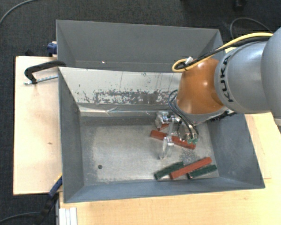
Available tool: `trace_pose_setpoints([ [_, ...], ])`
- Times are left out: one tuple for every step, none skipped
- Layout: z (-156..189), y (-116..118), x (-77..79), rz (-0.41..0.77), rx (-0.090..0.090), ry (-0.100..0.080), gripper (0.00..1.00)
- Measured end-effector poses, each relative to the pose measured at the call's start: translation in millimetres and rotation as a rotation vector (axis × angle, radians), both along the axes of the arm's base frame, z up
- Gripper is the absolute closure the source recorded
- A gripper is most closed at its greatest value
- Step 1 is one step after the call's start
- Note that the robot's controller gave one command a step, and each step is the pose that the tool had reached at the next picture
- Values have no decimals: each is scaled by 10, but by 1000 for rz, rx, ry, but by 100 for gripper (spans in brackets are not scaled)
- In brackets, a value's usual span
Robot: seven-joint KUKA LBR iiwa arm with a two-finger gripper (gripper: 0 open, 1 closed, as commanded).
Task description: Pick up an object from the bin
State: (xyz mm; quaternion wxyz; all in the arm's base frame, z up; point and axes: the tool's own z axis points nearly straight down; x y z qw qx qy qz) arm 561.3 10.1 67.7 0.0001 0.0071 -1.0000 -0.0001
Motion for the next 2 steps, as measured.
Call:
trace_pose_setpoints([
  [44,6,24,0,1,-8,100],
  [1394,-162,-137,5,0,-8,100],
])
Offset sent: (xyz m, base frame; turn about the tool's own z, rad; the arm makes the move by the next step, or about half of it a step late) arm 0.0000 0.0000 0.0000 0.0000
